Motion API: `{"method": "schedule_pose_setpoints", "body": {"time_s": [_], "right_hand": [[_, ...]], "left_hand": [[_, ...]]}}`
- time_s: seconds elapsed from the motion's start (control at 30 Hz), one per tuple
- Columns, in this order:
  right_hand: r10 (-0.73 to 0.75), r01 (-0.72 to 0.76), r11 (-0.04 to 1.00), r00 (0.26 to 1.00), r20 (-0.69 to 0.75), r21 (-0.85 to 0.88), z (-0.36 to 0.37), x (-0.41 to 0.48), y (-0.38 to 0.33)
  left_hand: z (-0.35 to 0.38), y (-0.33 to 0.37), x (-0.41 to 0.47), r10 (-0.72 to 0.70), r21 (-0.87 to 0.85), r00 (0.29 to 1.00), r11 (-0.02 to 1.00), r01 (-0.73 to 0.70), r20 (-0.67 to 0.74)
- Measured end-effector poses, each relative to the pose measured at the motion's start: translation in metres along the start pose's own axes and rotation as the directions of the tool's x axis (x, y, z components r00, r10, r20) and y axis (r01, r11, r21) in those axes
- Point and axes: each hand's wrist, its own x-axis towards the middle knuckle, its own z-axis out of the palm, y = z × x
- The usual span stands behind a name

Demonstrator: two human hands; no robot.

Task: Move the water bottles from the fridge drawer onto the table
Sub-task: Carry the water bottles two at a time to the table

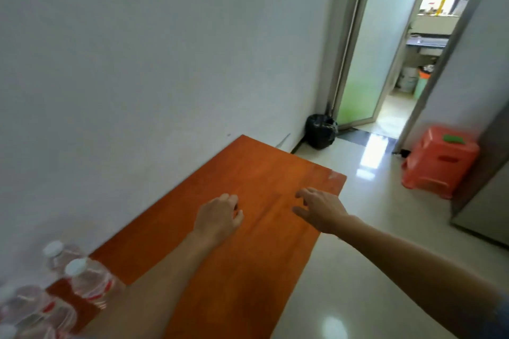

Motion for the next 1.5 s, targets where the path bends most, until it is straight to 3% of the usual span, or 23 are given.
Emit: {"method": "schedule_pose_setpoints", "body": {"time_s": [0.3,0.7,1.0,1.23,1.5], "right_hand": [[0.324,-0.323,0.946,0.942,-0.092,0.019,-0.052,-0.115,0.245],[0.616,-0.612,0.787,0.774,-0.148,0.078,-0.077,-0.163,0.492],[0.844,-0.825,0.532,0.499,-0.195,0.19,-0.137,-0.201,0.657],[0.91,-0.892,0.403,0.365,-0.196,0.206,-0.146,-0.247,0.778],[0.928,-0.894,0.362,0.317,-0.196,0.264,-0.182,-0.274,0.969]], "left_hand": [[0.058,0.257,0.092,0.285,-0.087,0.956,0.956,-0.279,0.071],[0.141,0.505,0.255,0.597,-0.087,0.791,0.802,-0.591,0.133],[0.167,0.708,0.373,0.824,-0.188,0.552,0.566,-0.803,0.127],[0.212,0.86,0.409,0.911,-0.199,0.379,0.406,-0.892,0.162],[0.243,1.035,0.466,0.901,-0.189,0.396,0.426,-0.885,0.176]]}}
